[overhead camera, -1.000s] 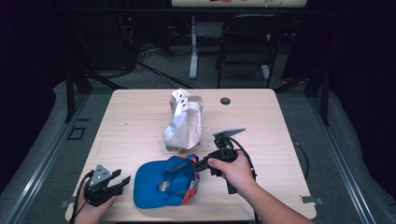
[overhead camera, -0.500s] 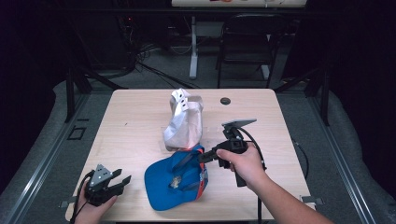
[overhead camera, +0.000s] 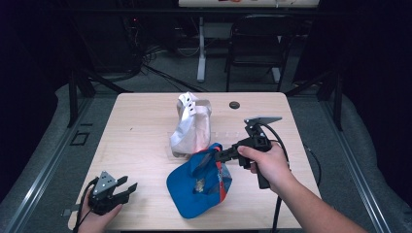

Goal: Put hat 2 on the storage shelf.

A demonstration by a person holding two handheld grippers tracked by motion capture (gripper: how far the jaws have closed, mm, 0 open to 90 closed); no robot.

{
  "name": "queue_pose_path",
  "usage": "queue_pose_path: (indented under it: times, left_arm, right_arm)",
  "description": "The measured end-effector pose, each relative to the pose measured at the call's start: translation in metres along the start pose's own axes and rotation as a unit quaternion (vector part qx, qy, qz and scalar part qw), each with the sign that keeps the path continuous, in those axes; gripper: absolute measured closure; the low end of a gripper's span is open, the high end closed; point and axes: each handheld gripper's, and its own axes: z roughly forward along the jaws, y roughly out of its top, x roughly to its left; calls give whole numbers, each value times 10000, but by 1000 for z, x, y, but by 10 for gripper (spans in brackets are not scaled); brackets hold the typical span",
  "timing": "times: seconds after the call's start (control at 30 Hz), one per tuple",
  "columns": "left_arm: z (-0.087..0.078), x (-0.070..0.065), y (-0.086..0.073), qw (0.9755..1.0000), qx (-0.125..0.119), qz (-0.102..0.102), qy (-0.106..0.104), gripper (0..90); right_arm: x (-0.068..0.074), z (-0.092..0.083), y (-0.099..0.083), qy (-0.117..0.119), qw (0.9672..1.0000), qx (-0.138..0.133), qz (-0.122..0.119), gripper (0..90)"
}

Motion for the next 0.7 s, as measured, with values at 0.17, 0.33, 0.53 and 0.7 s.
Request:
queue_pose_path:
  times: [0.17, 0.33, 0.53, 0.7]
  left_arm:
    - [0, 0, 0, 10000, 25, -38, -22, 523]
    - [-2, 3, -1, 10000, -39, -77, 6, 522]
    - [-3, 4, -1, 10000, -8, -88, 2, 522]
    - [-2, 5, -1, 10000, -12, -75, -5, 519]
  right_arm:
    - [6, -10, 0, 114, 9999, -12, 69, 874]
    - [14, -30, -2, 251, 9995, -123, 133, 873]
    - [19, -50, -2, 359, 9988, -307, 118, 873]
    - [19, -66, 0, 401, 9977, -514, 178, 873]
